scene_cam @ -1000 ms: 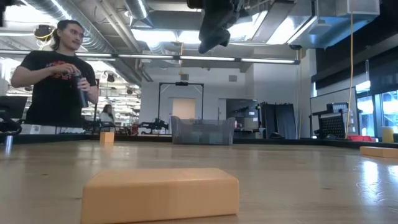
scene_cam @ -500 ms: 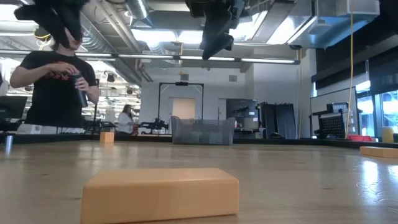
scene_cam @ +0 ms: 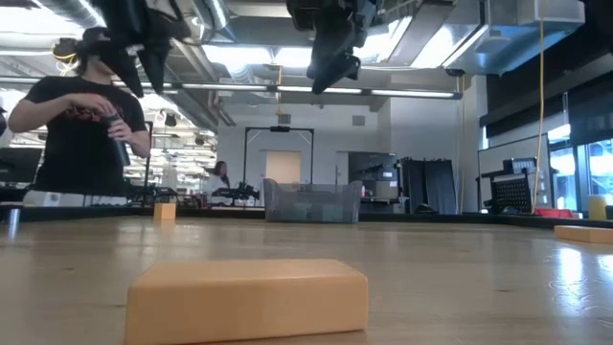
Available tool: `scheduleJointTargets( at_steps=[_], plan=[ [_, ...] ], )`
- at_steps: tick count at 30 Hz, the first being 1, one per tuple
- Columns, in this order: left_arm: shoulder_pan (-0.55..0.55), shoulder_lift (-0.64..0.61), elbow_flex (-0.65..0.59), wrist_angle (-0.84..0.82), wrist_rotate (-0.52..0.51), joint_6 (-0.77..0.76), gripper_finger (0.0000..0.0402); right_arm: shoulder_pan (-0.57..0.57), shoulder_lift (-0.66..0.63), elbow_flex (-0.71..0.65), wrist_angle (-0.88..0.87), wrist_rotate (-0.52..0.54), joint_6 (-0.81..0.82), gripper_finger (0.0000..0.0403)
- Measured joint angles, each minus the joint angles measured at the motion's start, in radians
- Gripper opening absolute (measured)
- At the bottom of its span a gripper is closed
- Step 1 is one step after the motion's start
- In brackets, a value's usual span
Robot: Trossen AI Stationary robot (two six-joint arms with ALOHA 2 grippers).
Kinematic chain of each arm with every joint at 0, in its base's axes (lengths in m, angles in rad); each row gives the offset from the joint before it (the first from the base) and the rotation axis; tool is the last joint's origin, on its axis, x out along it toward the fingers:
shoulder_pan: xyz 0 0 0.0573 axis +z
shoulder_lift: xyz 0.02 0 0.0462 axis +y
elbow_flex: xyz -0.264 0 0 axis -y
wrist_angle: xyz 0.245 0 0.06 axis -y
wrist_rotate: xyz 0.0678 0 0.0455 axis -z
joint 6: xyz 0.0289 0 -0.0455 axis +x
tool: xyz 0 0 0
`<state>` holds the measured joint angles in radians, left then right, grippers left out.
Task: Sort & place blocks by color
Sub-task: Put the top orange block into the transparent bin
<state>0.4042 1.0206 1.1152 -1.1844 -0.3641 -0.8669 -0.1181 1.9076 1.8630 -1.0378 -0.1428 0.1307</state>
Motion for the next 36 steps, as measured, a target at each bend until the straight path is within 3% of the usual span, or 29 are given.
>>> scheduleJointTargets(
  at_steps=[10,20,28,36],
  plan=[
    [0.308,0.152,0.0,0.061,0.18,0.388,0.017,0.0,0.0,0.0,0.002,0.0,0.161,0.0184],
    [0.421,0.373,0.0,0.116,0.274,0.635,0.017,0.0,0.0,0.0,0.002,0.014,0.195,0.0184],
    [0.473,0.507,0.0,0.146,0.279,0.695,0.017,-0.001,0.0,0.0,0.02,0.019,0.209,0.0184],
    [0.523,0.554,0.0,0.19,0.267,0.694,0.017,-0.001,0.0,0.0,0.05,0.021,0.201,0.0184]
  ],
)
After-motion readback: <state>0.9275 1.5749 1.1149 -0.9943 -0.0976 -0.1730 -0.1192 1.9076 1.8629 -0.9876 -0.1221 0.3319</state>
